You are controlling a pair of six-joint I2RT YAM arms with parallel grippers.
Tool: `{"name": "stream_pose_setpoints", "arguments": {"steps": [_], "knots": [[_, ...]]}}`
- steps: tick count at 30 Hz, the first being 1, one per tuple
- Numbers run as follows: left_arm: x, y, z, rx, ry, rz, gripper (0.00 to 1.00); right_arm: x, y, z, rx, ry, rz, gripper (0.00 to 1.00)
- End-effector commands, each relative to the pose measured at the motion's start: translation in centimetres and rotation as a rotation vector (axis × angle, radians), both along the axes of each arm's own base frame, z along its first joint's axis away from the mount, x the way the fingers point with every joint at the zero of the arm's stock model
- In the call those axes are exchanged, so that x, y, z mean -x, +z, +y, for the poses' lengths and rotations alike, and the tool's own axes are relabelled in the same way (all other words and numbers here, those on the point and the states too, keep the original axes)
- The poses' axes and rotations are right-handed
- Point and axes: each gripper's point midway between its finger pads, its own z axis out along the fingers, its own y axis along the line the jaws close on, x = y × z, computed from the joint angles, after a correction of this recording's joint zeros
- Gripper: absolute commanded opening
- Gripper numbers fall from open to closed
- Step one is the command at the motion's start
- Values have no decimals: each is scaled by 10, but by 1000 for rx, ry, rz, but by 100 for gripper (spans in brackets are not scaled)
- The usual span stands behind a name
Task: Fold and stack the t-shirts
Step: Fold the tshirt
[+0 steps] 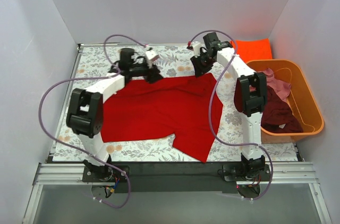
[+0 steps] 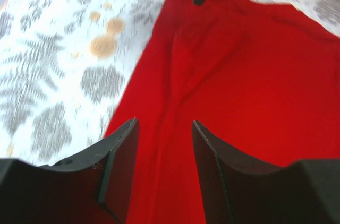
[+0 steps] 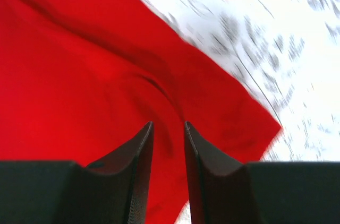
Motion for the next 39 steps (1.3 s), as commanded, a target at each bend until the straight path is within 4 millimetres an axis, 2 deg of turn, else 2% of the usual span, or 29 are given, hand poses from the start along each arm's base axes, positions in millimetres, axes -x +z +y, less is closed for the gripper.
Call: {"name": "stream_pose_setpoints", "arguments": {"steps": [1,2,3,4,7,9,10,16,22,32,39], "knots": [[-47,12,-61,-38,164,-140,43,2,22,-30,-54,-84,18,36],[-52,-9,-73,-59,183,-106,42,0,17,-42,-61,-112,39,36],[-62,3,-88,-54,199,-136,42,1,17,-45,-84,-125,58,36],[-63,-1,-104,-87,240,-151,42,0,15,-49,-89,-132,64,37],[-66,-16,-128,-146,270,-154,43,-5,13,-58,-103,-148,70,38],[-64,-30,-135,-178,272,-130,45,-6,12,-59,-121,-146,79,38],[-62,-28,-143,-181,270,-135,46,-6,12,-56,-128,-136,81,39],[-62,-51,-146,-258,300,-121,50,1,5,-48,-171,-107,121,41],[-58,-72,-139,-348,308,-84,50,3,-12,-48,-167,-104,158,42],[-34,-56,-147,-337,259,-81,55,8,-42,-49,-138,-100,211,43],[-29,-66,-145,-348,265,-46,56,11,-53,-51,-125,-96,230,43]]}}
